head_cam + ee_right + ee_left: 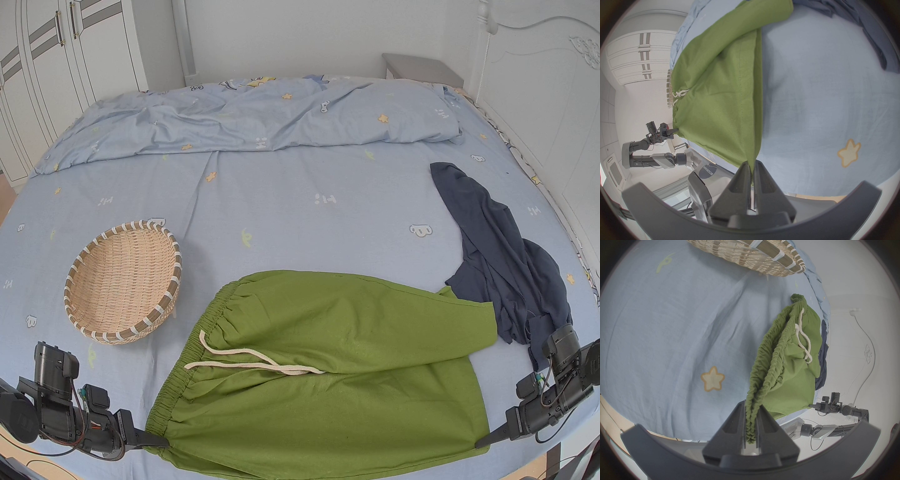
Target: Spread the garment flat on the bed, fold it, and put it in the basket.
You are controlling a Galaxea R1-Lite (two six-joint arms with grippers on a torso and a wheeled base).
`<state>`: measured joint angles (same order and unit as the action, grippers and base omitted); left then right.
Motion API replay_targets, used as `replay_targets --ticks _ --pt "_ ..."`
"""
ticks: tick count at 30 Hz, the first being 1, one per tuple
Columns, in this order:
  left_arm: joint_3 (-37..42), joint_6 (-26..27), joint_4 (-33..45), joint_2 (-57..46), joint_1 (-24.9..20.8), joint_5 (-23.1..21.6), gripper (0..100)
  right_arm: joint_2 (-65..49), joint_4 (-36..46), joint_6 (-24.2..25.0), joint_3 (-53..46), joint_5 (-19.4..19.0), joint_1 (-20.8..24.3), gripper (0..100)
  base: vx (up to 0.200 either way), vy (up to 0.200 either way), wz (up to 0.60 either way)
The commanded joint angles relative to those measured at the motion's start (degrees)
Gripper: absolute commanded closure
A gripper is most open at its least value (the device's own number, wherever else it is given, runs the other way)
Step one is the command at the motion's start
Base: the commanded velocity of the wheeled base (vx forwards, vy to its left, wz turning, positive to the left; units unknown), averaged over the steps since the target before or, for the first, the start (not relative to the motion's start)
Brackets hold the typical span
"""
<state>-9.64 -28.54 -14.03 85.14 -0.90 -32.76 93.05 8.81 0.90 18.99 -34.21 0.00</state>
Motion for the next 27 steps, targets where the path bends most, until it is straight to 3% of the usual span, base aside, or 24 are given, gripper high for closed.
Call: replay_targets --ticks 1,5,12,17,27 --pt "1.21 0.41 0.14 0.55 -1.12 0.15 100 3.63 -0.20 -0.02 0.17 0.19 0.09 100 0.000 0.000 0.00" --pt "2.61 2.35 0.23 0.55 -3.40 0.59 100 3.89 -1.61 -0.11 -0.27 0.11 0.09 100 0.000 0.000 0.00" --pt "2.96 3.31 -0.03 2.75 -3.40 0.76 100 5.04 -1.69 -0.20 -0.18 0.02 0.26 100 0.000 0.000 0.00" --pt "3.40 8.94 0.06 7.06 -2.79 1.03 100 5.65 -1.69 -0.29 -0.10 0.11 0.62 100 0.000 0.000 0.00" --pt "3.31 9.29 -0.21 7.85 -2.70 0.94 100 5.83 -1.69 -0.29 -0.10 0.19 0.62 100 0.000 0.000 0.00"
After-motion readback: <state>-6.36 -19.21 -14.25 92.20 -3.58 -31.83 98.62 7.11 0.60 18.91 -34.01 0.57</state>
